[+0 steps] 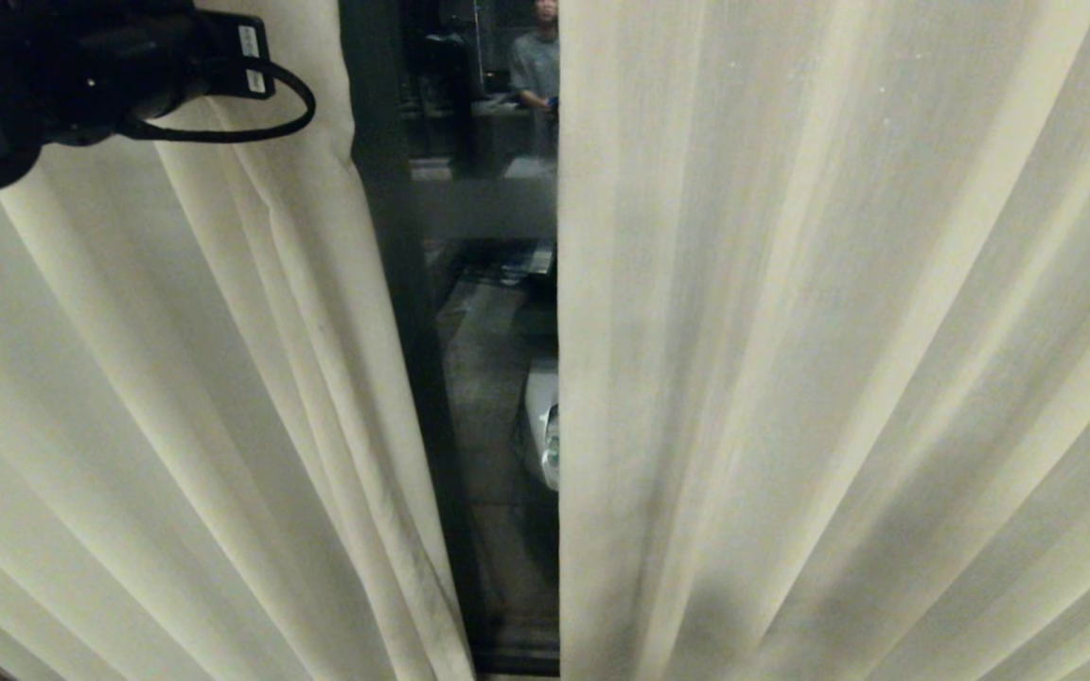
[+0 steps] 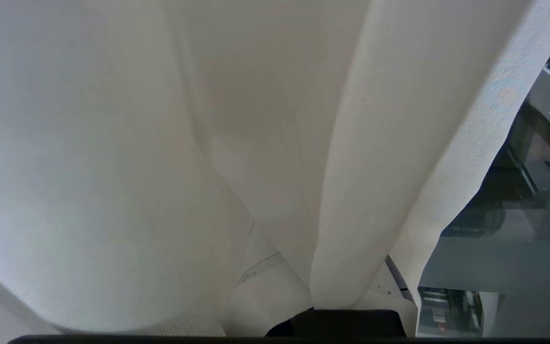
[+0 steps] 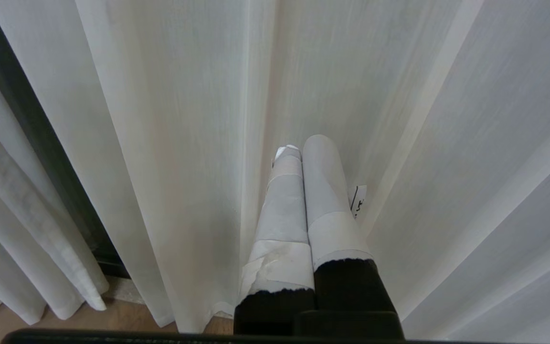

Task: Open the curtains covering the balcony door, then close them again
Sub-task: Pull the inner curtains open on both sides

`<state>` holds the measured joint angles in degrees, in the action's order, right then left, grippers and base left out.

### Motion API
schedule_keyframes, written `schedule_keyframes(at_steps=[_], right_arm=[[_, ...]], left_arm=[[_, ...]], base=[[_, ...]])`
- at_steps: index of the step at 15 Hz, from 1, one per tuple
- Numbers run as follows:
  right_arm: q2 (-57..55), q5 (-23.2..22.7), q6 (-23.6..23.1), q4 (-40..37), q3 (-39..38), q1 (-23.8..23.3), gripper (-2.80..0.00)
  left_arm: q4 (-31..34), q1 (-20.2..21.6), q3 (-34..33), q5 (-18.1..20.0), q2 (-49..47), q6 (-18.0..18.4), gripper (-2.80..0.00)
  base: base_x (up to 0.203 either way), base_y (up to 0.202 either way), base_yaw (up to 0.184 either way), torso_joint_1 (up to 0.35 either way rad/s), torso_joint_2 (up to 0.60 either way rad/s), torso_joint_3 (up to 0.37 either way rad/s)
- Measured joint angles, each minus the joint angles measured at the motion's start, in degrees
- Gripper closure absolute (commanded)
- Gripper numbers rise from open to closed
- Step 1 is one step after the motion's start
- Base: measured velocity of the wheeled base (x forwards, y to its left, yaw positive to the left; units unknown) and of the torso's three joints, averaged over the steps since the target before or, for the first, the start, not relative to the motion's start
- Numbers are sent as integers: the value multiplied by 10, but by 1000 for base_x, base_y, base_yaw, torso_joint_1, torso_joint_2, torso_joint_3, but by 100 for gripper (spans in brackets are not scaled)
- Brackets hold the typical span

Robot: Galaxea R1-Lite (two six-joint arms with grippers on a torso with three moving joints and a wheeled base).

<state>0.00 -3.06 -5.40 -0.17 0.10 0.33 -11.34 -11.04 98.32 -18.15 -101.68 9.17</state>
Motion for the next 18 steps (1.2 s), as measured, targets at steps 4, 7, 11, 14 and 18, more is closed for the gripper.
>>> schedule_keyframes(at_steps=[4,7,11,14,18], right_arm=[[0,0,0,0,0,0,0],[0,0,0,0,0,0,0],[0,0,0,0,0,0,0],[0,0,0,0,0,0,0],[0,0,0,0,0,0,0]], left_arm=[[0,6,0,0,0,0,0],[0,11,0,0,0,0,0],[-1,14,-1,-1,0,0,0],[0,12,-2,0,0,0,0],[0,13,-2,-1,1,-1,0]], base=[[0,0,0,0,0,0],[-4,64,1,1,2,3],[0,186,2,4,3,4],[0,192,1,6,4,4],[0,189,0,5,1,3]])
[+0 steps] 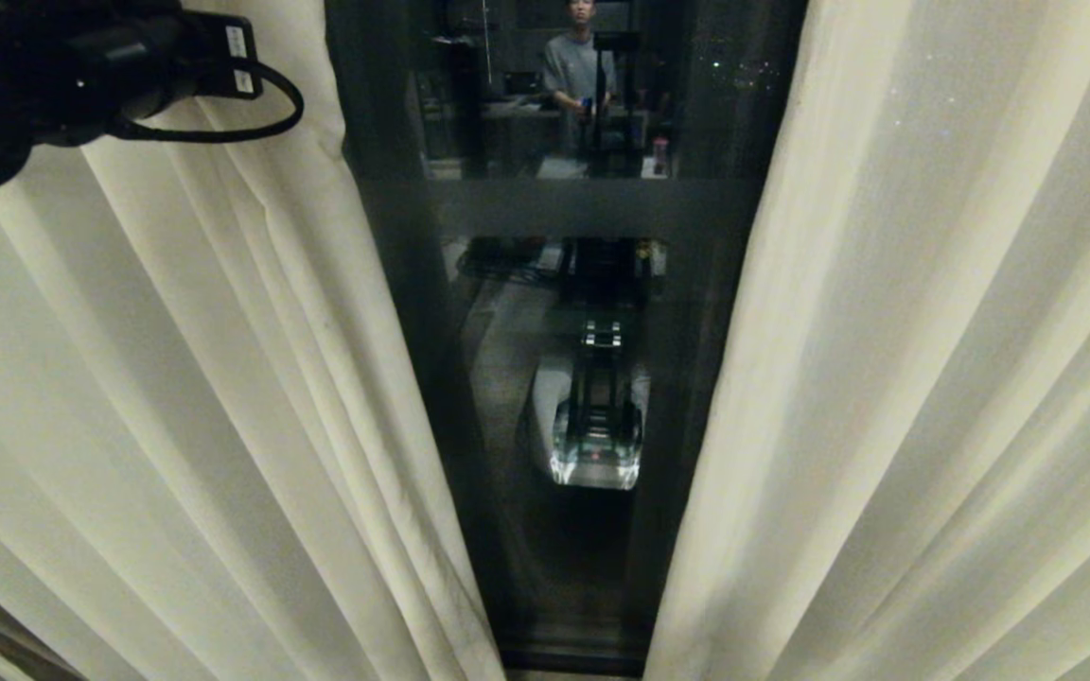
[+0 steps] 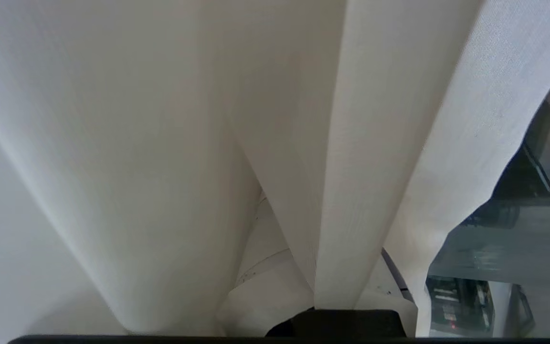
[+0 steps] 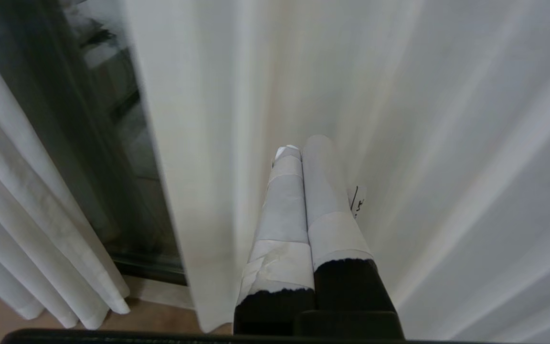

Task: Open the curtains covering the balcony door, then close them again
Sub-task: Pull the inner curtains open on both sides

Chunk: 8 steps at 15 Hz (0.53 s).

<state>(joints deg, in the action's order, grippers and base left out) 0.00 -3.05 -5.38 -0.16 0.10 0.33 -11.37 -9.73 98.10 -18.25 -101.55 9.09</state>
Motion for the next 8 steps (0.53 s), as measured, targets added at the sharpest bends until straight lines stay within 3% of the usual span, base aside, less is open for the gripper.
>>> schedule_keyframes(at_steps=[8], right_arm=[[0,0,0,0,0,0,0]], left_arm=[[0,6,-6,-1,3,-11,0]], base=[[0,192,1,2,2,3]])
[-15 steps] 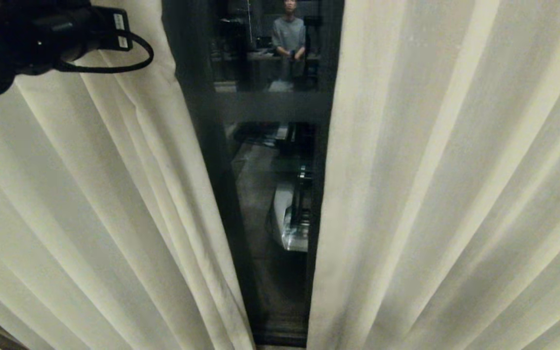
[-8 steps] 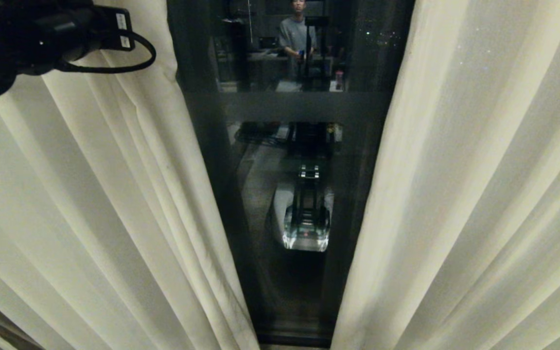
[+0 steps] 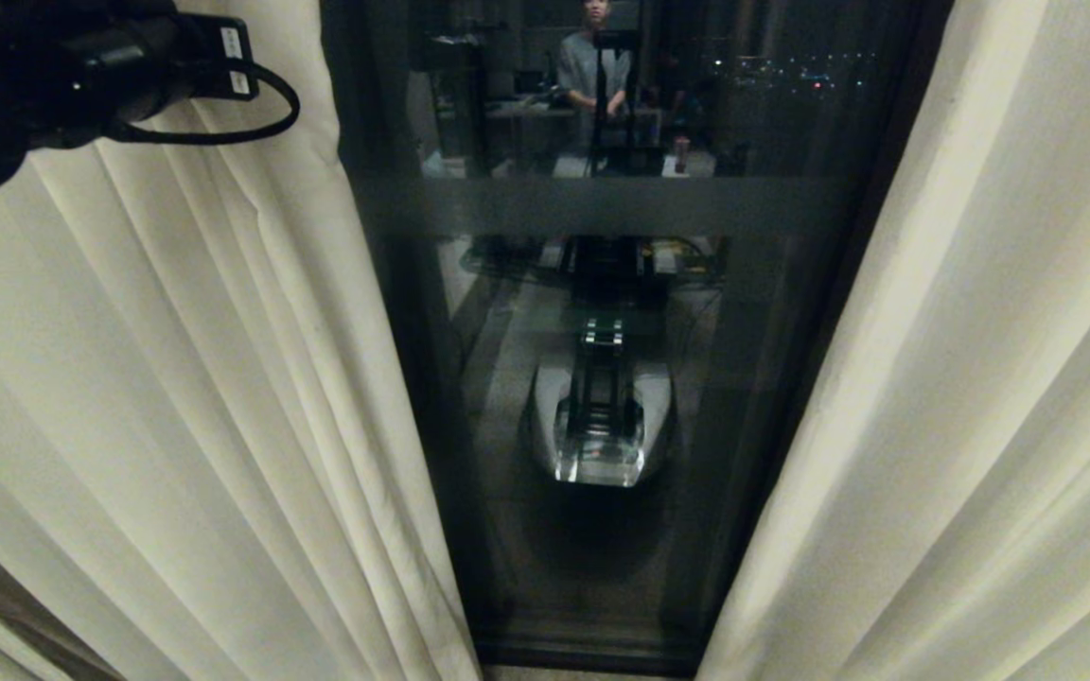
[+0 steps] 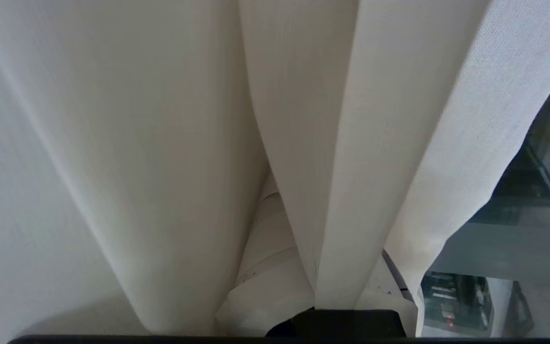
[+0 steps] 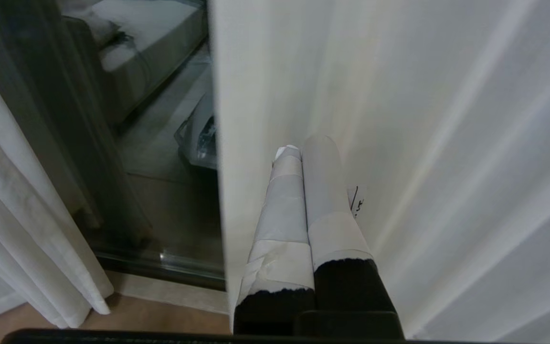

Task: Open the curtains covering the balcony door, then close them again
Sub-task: Pull the inner curtains open on both sides

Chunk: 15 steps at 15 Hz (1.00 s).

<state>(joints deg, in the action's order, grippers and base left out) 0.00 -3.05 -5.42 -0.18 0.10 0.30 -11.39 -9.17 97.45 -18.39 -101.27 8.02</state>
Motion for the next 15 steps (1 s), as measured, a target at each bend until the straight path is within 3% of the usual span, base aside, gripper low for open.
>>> schedule_keyframes(at_steps=[15], right_arm=[[0,0,0,0,0,0,0]], left_arm=[[-8,9,-1,0,-11,0,0]], base=[[0,190,2,3,1,2]])
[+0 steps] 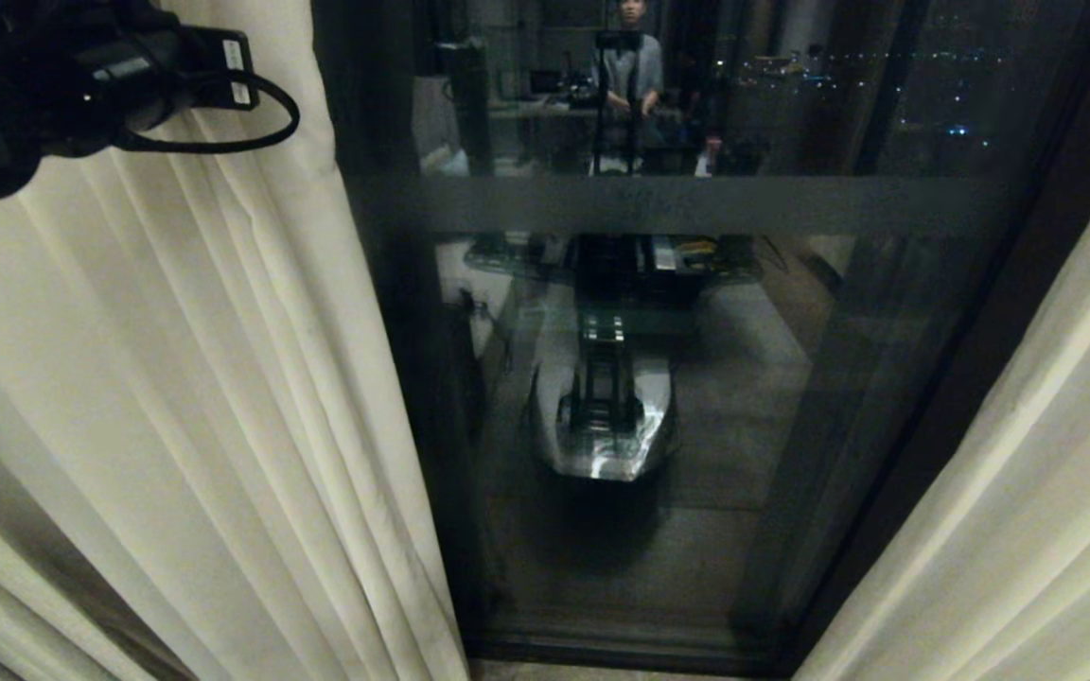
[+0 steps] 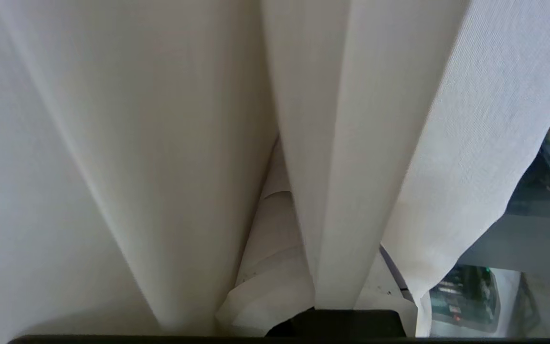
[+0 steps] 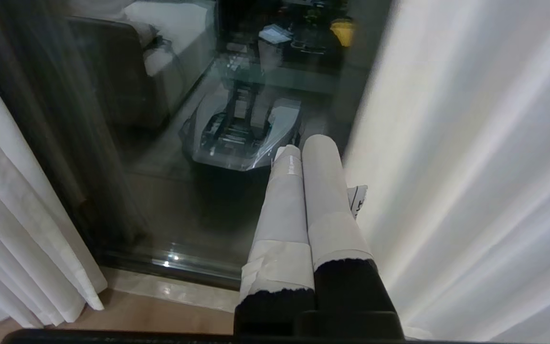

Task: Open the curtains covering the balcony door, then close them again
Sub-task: Pull the inner curtains open on both sides

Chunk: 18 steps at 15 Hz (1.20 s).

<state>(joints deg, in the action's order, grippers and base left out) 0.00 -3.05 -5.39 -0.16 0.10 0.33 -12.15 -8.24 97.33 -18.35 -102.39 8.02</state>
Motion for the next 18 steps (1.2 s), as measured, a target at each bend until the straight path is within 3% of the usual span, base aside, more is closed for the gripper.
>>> schedule_keyframes(at_steps=[12,18], right_arm=[[0,0,0,0,0,0,0],[0,0,0,0,0,1,0]], left_arm=[[-3,0,0,0,-8,0,0],[-3,4,-2,0,-8,0,0]], base=[[0,190,0,2,2,2],[0,14,1,0,-1,0]])
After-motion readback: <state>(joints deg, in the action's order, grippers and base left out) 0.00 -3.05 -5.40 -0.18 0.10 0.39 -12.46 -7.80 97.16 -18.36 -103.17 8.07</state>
